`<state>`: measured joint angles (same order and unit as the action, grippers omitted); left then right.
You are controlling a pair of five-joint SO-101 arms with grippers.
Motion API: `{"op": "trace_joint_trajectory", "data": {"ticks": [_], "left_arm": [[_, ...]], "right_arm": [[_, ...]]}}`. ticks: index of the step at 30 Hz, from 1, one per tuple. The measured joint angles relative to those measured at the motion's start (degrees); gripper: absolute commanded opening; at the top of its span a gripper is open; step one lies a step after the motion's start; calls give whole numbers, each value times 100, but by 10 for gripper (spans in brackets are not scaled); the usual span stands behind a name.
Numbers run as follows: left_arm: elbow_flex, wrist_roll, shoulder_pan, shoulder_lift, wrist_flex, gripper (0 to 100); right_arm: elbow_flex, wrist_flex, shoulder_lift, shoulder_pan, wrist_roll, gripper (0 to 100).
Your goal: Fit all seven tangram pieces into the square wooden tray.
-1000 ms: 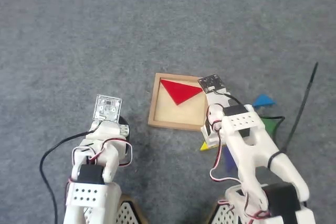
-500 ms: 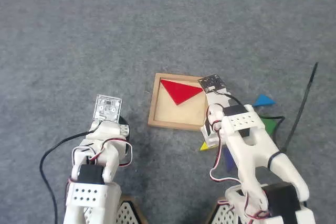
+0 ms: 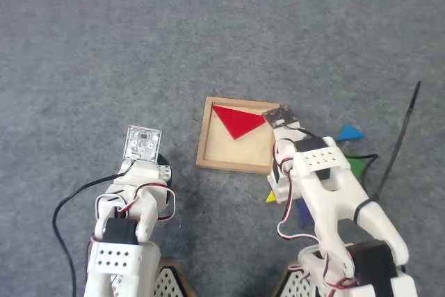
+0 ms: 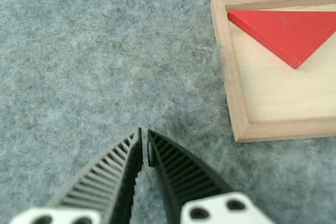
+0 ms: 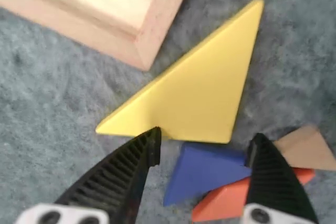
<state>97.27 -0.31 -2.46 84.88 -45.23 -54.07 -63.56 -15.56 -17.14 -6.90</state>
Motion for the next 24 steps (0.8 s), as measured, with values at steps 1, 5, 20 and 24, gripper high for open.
{"op": "trace_joint_trajectory", "data": {"ticks": [1,5,20,24], "left_arm": [[0,0,0,0,0,15],[0,0,0,0,0,15],[0,0,0,0,0,15],[0,0,0,0,0,15]], "right_arm": [[0,-44,9,53,-70,247],[-79,-132,79,237,-185,253],[958,-202,1240,923,-132,251],[1688,-229,1846,1327,-105,251]]}}
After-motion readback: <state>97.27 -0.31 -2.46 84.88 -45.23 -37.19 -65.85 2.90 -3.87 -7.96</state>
